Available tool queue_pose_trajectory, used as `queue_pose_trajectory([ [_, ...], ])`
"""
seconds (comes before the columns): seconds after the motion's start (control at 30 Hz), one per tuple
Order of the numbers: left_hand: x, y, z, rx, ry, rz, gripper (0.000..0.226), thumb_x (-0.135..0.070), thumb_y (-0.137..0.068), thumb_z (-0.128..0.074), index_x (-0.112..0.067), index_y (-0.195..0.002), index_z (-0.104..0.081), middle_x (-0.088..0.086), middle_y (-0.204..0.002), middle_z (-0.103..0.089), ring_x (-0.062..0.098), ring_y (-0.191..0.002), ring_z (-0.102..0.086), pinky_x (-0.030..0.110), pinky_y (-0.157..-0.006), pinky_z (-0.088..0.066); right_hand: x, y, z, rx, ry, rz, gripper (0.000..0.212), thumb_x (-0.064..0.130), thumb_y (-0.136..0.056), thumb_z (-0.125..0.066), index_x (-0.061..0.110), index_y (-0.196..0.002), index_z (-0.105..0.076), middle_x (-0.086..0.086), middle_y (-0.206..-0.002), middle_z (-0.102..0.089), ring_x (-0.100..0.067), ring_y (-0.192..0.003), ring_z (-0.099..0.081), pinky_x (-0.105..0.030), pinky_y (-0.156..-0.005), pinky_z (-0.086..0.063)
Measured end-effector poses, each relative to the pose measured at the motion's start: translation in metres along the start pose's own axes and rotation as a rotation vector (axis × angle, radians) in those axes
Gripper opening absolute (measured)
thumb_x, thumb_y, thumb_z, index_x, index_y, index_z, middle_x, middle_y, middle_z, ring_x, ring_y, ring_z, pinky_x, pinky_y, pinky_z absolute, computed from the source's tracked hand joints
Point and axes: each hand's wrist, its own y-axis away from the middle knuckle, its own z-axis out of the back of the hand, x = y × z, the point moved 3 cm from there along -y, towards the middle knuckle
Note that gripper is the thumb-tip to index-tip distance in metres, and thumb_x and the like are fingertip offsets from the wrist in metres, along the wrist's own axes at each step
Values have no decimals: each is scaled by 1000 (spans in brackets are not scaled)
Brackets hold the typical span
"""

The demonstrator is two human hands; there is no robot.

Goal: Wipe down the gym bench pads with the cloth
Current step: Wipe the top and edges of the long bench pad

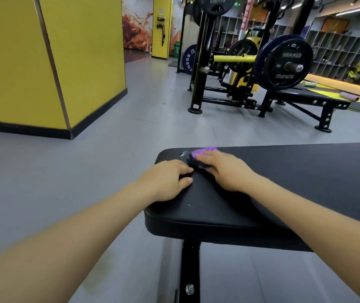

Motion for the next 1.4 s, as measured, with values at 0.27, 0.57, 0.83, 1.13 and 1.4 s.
queue_pose_trajectory([
  [0.27, 41, 11, -1, -52, 39, 83, 51, -49, -93, -42, -27, -139, -41, -11, -149, -35, 9, -139, -29, 33, -113, -27, 14, -33, -9, -52, 13, 25, 45, 22, -101, -34, 29, -145, -31, 5, -142, -38, -19, -133, -33, -32, -97, -38],
  [0.57, 39, 15, -2, -65, 43, 76, 50, -47, -94, -42, -26, -139, -42, -9, -150, -35, 9, -139, -29, 28, -114, -25, 28, -42, -8, -5, 78, 4, 48, 25, -102, -33, 29, -148, -22, 0, -151, -26, -22, -136, -30, -36, -99, -37],
  [0.83, 40, 15, -1, -65, 33, 57, 49, -47, -95, -40, -27, -140, -41, -10, -150, -34, 9, -139, -29, 27, -113, -25, 34, -28, -9, -23, 53, 61, 48, 25, -102, -33, 33, -148, -22, 4, -153, -23, -16, -141, -21, -29, -104, -32],
  [1.13, 33, 17, 3, -46, -27, 42, 47, -44, -96, -39, -23, -138, -44, -4, -149, -37, 16, -137, -35, 32, -110, -30, 43, -58, -14, -13, 77, 39, 47, 25, -102, -35, 31, -148, -26, 1, -150, -28, -21, -138, -25, -35, -104, -33],
  [1.4, 38, 16, -1, -69, -6, 22, 47, -44, -96, -39, -23, -137, -45, -5, -149, -37, 14, -136, -35, 29, -111, -29, 45, -25, -12, -44, 18, 50, 49, 22, -101, -35, 36, -147, -26, 5, -156, -19, -16, -143, -17, -32, -104, -34],
])
